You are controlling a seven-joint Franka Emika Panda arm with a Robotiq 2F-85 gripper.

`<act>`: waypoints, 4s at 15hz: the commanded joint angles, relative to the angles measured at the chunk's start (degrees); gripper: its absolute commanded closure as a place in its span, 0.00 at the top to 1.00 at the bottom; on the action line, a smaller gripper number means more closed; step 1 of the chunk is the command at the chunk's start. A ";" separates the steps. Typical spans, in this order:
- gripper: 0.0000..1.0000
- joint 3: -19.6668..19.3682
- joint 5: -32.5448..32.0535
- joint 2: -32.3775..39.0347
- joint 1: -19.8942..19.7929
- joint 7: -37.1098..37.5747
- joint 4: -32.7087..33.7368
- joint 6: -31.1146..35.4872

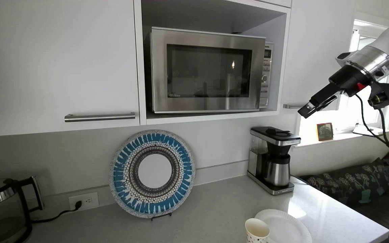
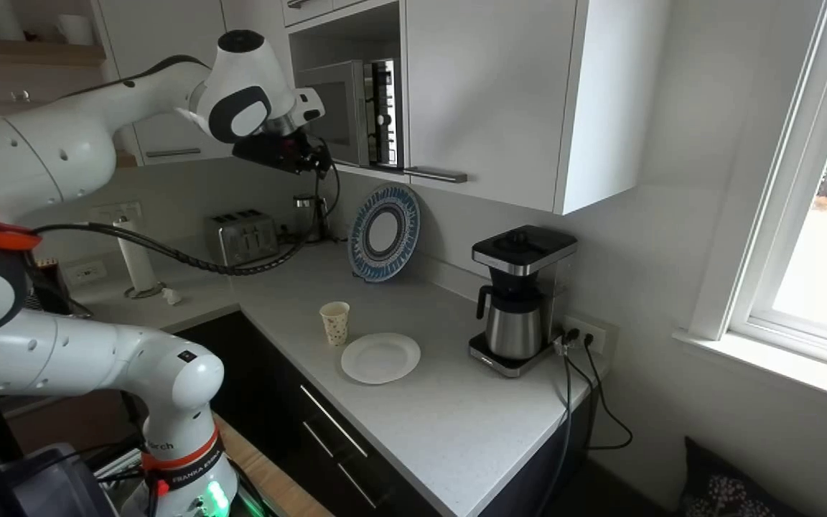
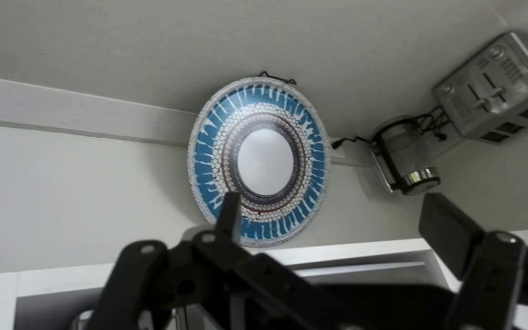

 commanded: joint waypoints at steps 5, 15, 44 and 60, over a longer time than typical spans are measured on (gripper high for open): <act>1.00 -5.85 5.33 8.84 7.17 -17.70 10.53 -1.25; 1.00 -4.43 5.55 11.23 3.91 -21.01 11.64 2.68; 1.00 -5.48 16.77 30.21 0.29 -32.89 32.25 -3.66; 1.00 -2.50 20.32 31.81 -3.78 -35.95 33.64 -4.86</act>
